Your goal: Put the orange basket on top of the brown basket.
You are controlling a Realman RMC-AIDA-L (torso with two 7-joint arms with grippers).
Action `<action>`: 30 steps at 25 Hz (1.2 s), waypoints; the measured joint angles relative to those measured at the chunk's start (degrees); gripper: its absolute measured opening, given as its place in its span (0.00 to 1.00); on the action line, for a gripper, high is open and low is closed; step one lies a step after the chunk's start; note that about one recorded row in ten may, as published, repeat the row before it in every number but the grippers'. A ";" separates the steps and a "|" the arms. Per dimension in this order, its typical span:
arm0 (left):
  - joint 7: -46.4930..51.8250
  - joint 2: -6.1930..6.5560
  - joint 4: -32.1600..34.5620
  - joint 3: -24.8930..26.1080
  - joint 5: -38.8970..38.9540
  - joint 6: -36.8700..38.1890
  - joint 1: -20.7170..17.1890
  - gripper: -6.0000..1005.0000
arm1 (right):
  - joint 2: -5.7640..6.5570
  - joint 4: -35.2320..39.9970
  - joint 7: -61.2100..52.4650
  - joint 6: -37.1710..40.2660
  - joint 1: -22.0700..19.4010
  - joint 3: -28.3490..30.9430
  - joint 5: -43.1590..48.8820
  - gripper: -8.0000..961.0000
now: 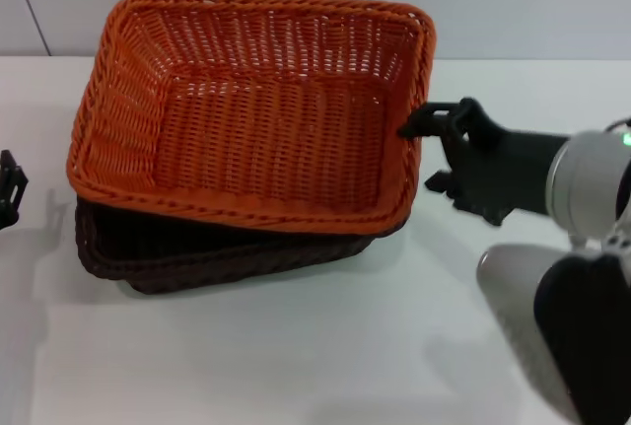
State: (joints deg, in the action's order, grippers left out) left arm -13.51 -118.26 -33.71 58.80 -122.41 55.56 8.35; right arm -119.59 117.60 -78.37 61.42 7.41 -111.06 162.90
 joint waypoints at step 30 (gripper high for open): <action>-0.12 0.15 3.00 0.94 -1.12 3.08 0.28 0.81 | 0.41 -0.38 -43.03 -11.47 -2.75 -16.64 4.35 0.64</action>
State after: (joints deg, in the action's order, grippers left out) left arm -13.62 -118.11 -30.71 59.75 -123.53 58.64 8.64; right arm -119.18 117.22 -121.41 49.95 4.66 -127.70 167.25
